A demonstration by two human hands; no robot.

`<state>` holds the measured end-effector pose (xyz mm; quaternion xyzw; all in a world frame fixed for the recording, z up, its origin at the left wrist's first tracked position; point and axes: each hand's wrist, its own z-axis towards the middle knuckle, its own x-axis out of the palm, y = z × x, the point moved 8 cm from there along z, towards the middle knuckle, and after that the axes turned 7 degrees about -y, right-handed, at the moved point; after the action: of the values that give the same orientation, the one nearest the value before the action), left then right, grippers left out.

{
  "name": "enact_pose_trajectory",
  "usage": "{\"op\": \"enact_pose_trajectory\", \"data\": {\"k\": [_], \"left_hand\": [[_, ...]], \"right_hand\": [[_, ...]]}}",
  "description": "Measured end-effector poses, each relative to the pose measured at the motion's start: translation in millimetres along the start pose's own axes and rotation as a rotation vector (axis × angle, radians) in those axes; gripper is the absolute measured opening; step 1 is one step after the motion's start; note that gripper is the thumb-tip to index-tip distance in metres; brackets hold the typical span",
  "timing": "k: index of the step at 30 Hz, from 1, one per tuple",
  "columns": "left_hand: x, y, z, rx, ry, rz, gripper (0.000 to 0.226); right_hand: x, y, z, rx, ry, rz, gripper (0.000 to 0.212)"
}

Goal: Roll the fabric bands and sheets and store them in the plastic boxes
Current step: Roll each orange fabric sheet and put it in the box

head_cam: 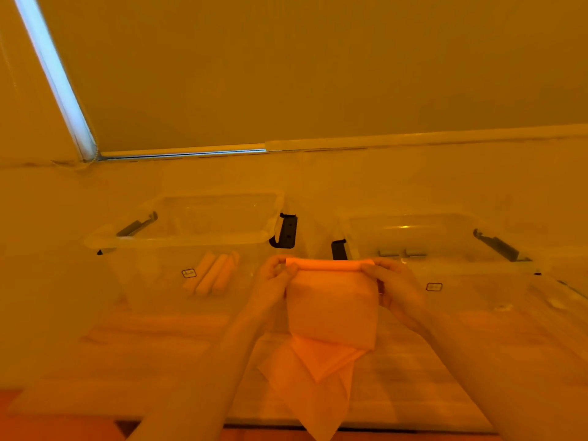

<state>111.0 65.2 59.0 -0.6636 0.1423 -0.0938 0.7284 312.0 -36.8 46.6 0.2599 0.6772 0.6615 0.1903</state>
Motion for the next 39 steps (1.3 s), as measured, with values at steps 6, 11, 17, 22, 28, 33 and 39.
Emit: {"op": "enact_pose_trajectory", "data": {"k": [6,11,17,22,28,33,39], "left_hand": [[-4,49,0,-0.153,-0.042,-0.042,0.006],[-4,77,-4,-0.149,-0.053,-0.102,0.008],[-9,110,-3,-0.201,-0.028,-0.056,0.060],[-6,105,-7,-0.170,0.021,-0.091,0.036],[-5,109,-6,-0.203,0.021,-0.191,0.021],[-8,110,-6,-0.188,-0.029,-0.173,0.027],[-12,114,-4,-0.155,-0.060,-0.177,0.022]], "right_hand": [[7,-29,-2,-0.048,-0.007,-0.108,0.023],[9,-66,0,0.050,-0.032,-0.099,0.010],[5,-90,-3,0.108,-0.053,-0.037,0.024],[6,-92,-4,0.071,-0.031,-0.017,0.018],[5,-91,-4,0.031,-0.064,-0.047,0.013],[6,-94,-3,0.032,-0.027,-0.025,0.025],[5,-102,-3,0.063,-0.012,-0.020,0.033]]}}
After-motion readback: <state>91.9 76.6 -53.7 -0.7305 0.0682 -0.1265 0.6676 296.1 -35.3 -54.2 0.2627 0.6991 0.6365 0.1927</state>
